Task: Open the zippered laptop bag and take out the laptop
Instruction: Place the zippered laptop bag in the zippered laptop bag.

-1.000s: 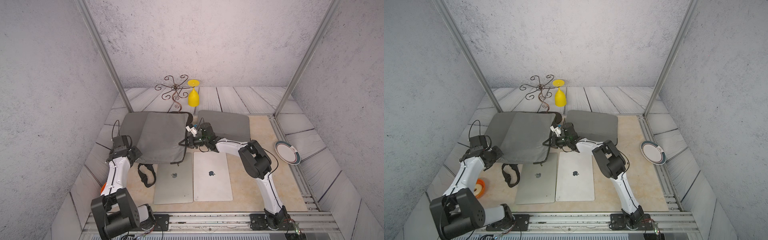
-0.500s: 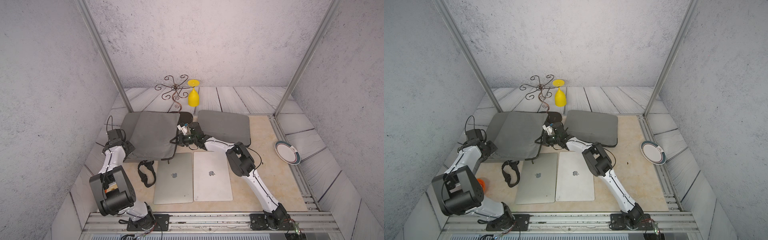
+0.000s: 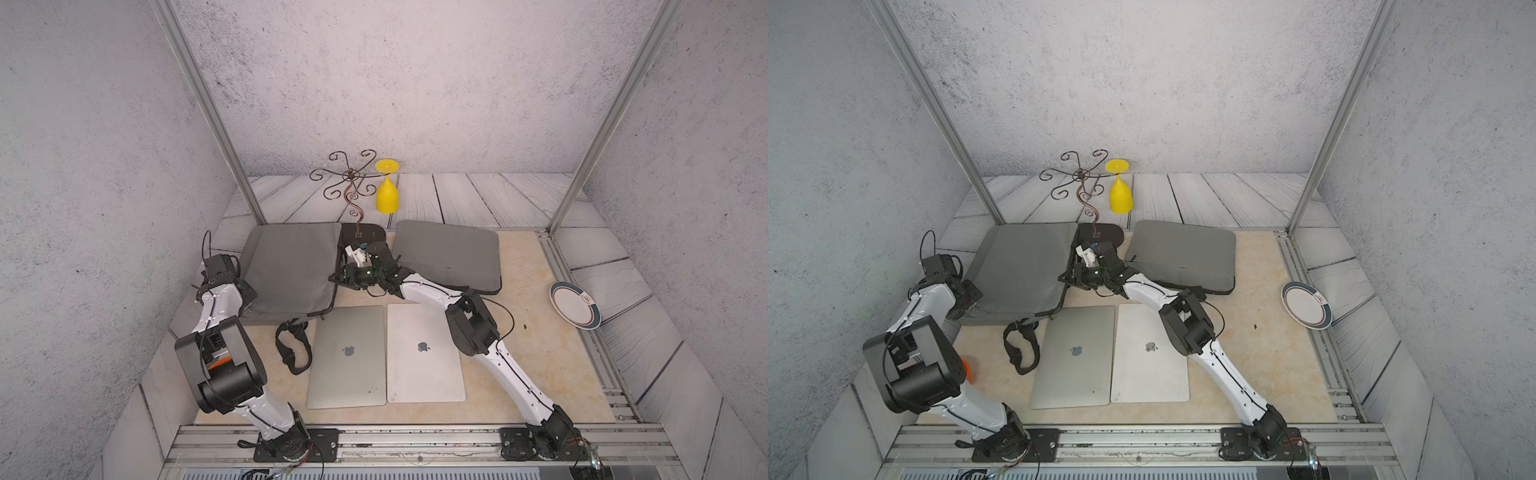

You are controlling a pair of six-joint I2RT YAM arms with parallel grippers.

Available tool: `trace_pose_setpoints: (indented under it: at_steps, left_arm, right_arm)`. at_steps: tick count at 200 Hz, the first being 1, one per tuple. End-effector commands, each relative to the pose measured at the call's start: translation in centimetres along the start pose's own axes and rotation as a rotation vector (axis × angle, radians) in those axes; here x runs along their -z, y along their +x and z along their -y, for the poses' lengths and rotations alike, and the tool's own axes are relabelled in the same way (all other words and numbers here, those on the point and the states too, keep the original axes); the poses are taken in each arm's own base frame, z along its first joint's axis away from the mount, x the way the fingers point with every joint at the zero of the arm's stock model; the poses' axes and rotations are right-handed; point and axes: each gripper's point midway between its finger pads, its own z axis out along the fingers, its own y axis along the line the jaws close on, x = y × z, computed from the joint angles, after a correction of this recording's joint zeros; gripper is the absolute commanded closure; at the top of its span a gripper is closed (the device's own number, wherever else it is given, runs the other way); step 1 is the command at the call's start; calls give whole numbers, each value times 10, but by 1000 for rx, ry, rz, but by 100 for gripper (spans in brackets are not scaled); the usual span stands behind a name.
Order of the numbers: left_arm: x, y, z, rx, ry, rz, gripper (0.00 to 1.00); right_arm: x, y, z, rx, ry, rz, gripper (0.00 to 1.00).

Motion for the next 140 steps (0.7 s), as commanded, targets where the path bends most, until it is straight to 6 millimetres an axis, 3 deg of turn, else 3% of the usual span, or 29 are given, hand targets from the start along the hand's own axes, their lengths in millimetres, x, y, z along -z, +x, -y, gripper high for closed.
trace_pose_setpoints:
  at_steps: [1, 67, 116, 140]
  left_arm:
    - [3, -23, -25, 54, -131, 58, 100]
    - [0, -29, -28, 46, -159, 69, 100]
    - [-6, -37, -8, -64, -67, 56, 100]
    - [1, -41, -1, -103, -31, 42, 84]
  right_arm:
    - [-1, -1, 17, 17, 31, 3, 55]
    - [35, -23, -15, 94, 22, 37, 44]
    - [69, -26, -38, 147, 2, 49, 37]
    - [93, -28, -45, 160, 9, 67, 30]
